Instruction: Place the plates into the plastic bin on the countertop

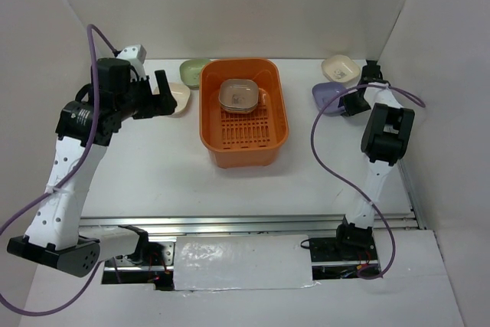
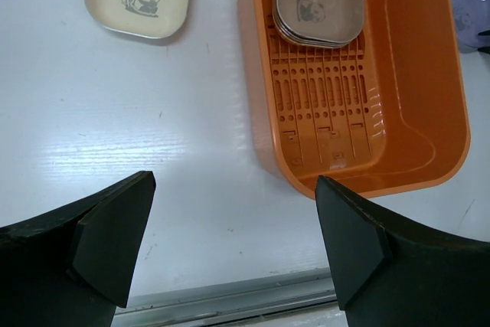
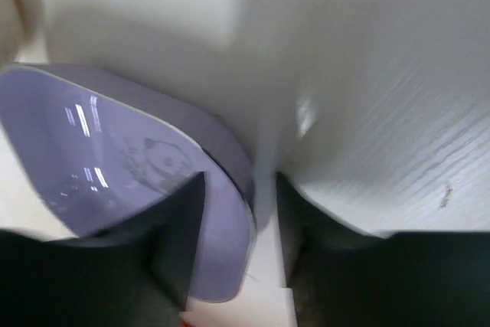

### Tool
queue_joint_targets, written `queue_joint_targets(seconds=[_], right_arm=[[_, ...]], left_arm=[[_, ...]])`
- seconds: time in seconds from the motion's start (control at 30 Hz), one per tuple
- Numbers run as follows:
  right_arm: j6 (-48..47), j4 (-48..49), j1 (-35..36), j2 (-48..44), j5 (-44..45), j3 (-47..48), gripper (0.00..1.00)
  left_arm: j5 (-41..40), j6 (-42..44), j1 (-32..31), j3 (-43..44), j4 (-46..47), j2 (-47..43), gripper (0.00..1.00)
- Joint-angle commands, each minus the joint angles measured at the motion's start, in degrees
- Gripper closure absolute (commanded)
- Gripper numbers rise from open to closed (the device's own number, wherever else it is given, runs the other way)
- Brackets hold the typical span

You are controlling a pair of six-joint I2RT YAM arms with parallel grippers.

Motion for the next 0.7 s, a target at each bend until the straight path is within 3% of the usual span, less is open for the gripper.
queue_joint_targets(seconds=[0.0,0.03,0.07,0.1,0.27,0.47,0.57,0.6,0.67], right_arm=[[-1.03,-2.16,0.40,-1.88,1.48,-3.58,0.60],[-1.38,-1.98,0.48,-2.33,1.22,-5.07,0.74],[-1.64,-1.98,0.57,-3.03,1.22,-5.87,0.98],[-1.99,-1.55,1.27,-5.03,1.39,-6.74,1.00],[-6.73,0.39,4.35,-15.14,1.05,-13.86,1.00],[-5.86,3.81,5.40,-38.69,2.18,-21.43,1.00],[-8.75,2.34,8.56,-39.69,2.45,-13.56,1.00],[-12.68,0.41,10.05,-38.55,2.01,-6.82,1.00],[-16.57,-5.45,14.18,-31.56,-1.40,1.46,1.00]], left_arm=[[1.96,-0.44,1.70,-1.41,1.83,-1.13,0.01],[2.23,-0.53,2.15,-2.11,2.18,-1.31,0.01],[2.58,-0.61,2.58,-2.47,2.44,-1.40,0.01],[2.67,-0.79,3.29,-2.73,2.62,-1.49,0.01],[-0.58,-2.81,6.01,-3.53,2.45,-1.84,0.01],[-5.07,-9.57,12.95,-5.81,2.09,-3.24,0.01],[-4.37,-11.60,17.51,-8.61,3.23,-3.86,0.01],[-2.97,-12.04,19.71,-10.10,3.76,-3.69,0.01],[-0.60,-12.57,22.96,-11.60,5.43,-3.07,0.01]])
